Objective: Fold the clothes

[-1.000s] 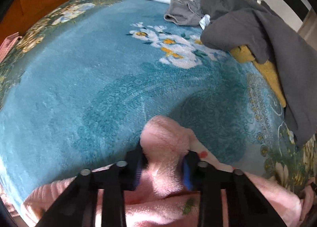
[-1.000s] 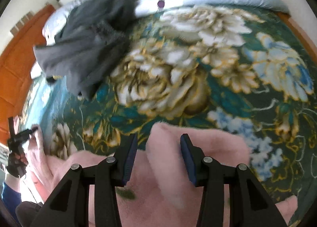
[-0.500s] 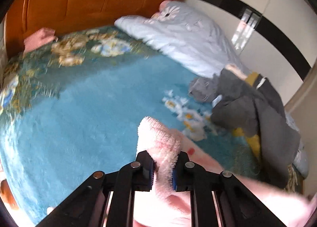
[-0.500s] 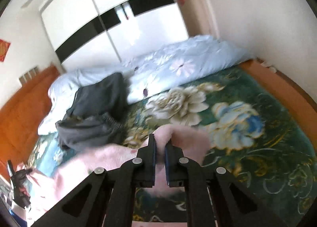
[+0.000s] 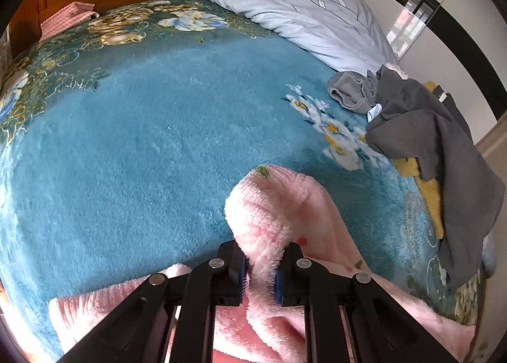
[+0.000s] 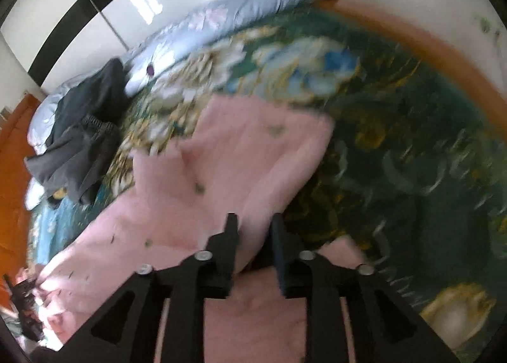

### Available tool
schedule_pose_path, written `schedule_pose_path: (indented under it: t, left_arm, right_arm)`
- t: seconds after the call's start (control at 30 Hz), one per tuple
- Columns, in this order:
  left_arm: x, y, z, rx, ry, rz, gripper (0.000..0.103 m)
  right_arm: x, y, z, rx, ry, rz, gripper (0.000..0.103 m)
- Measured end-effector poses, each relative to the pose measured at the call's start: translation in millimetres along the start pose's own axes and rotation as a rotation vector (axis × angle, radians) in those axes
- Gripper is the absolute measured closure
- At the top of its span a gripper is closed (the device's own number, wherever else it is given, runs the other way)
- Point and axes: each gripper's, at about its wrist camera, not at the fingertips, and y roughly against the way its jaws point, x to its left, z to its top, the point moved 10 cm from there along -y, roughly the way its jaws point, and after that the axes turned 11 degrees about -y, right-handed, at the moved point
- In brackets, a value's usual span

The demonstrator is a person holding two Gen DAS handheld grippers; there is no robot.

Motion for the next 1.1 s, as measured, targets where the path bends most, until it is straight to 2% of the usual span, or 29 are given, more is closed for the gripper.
schedule_pose_path:
  t: [0.1,0.2,0.33,0.57,0.63,0.67,0.7,0.73,0.83,0.97,1.1]
  left_arm:
    - [-0.8,-6.5,-3.4,0.015,0.014,0.000,0.089]
    - [-0.7,-7.5,-5.0,0.020,0.023,0.001,0.088]
    - [0.0,-6.6,-2.3,0.030,0.027,0.001,0.086]
    - [-4.6,-9.0,5.6,0.035,0.005,0.020,0.086]
    - [-6.4,-10.9,9.2,0.033,0.004,0.026,0.086]
    - [-8.0,-11.3,12.1,0.028,0.002,0.031,0.086]
    - [-9.6,-11.1,15.3,0.021,-0.003,0.036,0.087]
    - [-11.9,-10.0,19.7,0.013,-0.014,0.043,0.088]
    - [-25.1,-3.0,38.7,-0.025,-0.069,0.044,0.089]
    - [-40.9,4.9,73.0,-0.068,-0.112,0.057,0.089]
    - [-49.2,-6.1,100.7,-0.080,-0.109,0.079,0.089]
  right_arm:
    - [17.3,-4.9,23.3,-0.012,0.021,0.028,0.059]
    - [42.7,-36.9,35.6,0.040,0.078,0.048,0.058]
    - [60.2,-85.6,50.4,0.121,0.032,0.034,0.058]
    - [55.0,-148.7,66.4,0.195,-0.109,-0.102,0.054]
    - [55.4,-149.2,67.7,0.186,-0.105,-0.115,0.054]
    - [55.7,-148.6,68.3,0.181,-0.090,-0.127,0.061]
    - [54.4,-147.9,69.7,0.172,-0.073,-0.150,0.085]
    - [52.4,-146.8,72.4,0.162,-0.058,-0.167,0.093]
    - [44.2,-137.5,90.9,0.128,-0.122,-0.111,0.097]
    - [25.6,-104.6,146.4,-0.031,-0.220,-0.077,0.098]
    - [17.5,-88.5,189.6,-0.117,-0.302,-0.056,0.098]
